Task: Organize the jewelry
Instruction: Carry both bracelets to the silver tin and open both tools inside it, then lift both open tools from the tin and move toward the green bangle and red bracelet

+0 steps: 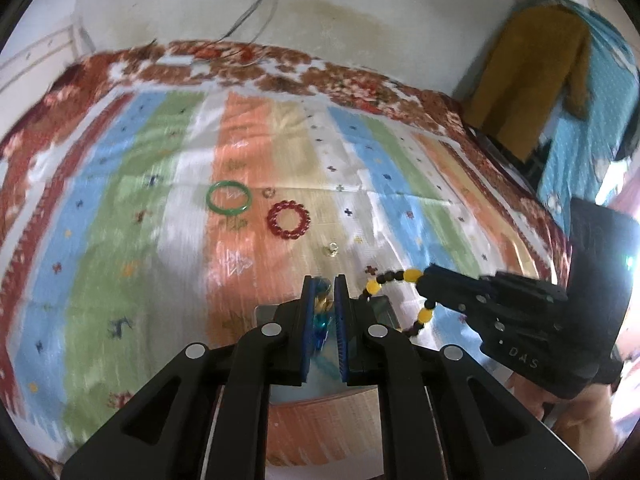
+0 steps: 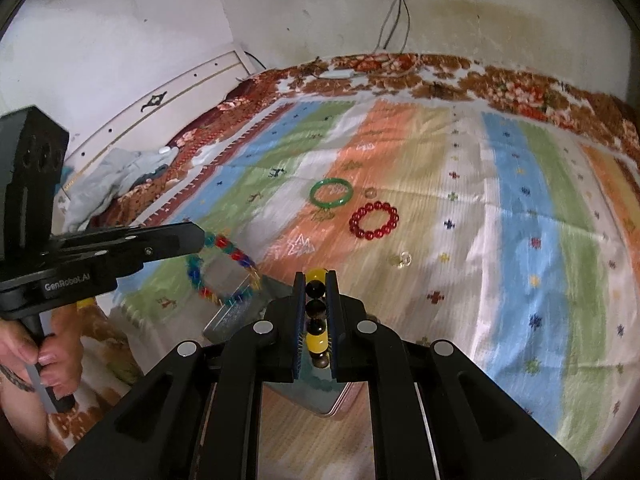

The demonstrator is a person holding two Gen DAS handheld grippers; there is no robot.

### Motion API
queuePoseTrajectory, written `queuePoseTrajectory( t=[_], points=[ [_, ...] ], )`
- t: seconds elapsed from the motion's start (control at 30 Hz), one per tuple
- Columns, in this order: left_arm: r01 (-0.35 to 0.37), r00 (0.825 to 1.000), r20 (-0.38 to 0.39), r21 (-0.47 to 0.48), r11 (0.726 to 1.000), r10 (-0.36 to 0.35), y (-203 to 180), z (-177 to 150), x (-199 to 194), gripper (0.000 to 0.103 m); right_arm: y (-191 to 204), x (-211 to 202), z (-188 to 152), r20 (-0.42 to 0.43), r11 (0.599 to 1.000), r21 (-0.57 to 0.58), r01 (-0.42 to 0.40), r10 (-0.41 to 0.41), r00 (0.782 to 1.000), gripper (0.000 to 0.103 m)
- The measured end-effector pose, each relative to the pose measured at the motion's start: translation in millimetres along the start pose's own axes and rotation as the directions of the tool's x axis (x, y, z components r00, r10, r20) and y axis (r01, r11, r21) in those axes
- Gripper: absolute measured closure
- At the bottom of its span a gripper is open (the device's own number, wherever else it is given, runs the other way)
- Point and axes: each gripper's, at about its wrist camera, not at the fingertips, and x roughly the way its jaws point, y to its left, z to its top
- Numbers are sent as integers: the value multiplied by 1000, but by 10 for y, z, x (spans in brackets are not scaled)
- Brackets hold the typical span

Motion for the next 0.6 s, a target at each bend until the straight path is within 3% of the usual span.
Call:
queuePoseTrajectory(
  t=[0.07,0.2,0.3,0.5,0.6],
  points=[
    [-22,1000,3,3,1000,22,12,5,-3,91,-26,-8,2,4,1000,8,3,-3,1000,92],
    [-36,999,-1,0,999,36,41,-1,21,86,-51,2,0,2,1000,11,14,-14,1000,78],
    [-58,998,-8,7,998,58,60,1,67,82,-71,36,-3,-6,1000,11,24,-24,1000,74],
    [-176,984,-1,37,984,176,114,24,145,70,-134,101,9,-16,998,8,68,-67,998,63],
    [-187,982,-8,29,982,187,167,50,174,67,-179,122,19,-16,997,15,81,-80,997,62]
  ],
)
